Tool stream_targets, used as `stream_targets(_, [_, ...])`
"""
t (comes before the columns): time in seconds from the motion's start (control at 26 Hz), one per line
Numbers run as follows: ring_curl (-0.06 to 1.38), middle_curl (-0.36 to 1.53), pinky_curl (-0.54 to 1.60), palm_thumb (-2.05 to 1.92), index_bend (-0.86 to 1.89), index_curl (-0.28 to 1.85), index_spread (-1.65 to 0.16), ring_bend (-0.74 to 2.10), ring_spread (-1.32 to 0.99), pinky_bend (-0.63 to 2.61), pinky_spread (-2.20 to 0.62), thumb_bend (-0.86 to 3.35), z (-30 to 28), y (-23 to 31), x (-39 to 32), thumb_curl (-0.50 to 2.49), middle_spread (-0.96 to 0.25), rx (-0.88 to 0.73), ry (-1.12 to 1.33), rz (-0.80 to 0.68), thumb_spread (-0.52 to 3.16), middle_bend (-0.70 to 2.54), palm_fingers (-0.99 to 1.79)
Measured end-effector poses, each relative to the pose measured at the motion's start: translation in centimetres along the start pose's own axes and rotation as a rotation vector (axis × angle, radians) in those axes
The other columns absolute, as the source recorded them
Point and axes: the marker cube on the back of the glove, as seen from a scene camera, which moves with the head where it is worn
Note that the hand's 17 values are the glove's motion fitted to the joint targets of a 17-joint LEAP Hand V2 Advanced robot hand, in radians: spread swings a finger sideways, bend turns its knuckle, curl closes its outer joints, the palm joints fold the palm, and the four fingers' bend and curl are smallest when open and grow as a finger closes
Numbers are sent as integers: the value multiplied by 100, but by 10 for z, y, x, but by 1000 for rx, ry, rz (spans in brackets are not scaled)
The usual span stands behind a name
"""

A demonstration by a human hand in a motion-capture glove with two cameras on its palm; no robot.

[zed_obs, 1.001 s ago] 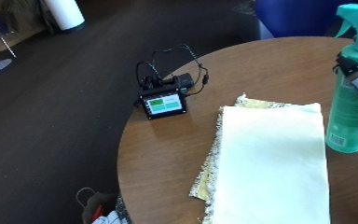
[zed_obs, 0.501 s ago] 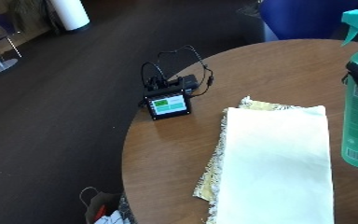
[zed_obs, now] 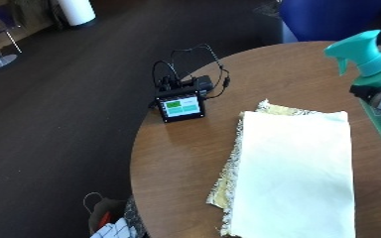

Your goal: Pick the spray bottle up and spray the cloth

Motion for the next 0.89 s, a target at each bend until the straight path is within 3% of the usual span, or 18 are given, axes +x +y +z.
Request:
stream_targets(0.27, [46,50,42,86,7,16,-26,82,-21,70,-29,-3,16,-10,10,53,-16,-428,282,72,86,47,124])
stream_targets(0.58, [46,52,42,85,8,17,-26,82,-22,71,-30,-3,26,5,24,56,-17,-863,568,268,81,48,123])
stream_targets(0.89, [45,52,42,84,9,18,-25,80,-22,73,-30,-3,31,11,26,58,-18,-1033,649,441,77,47,123])
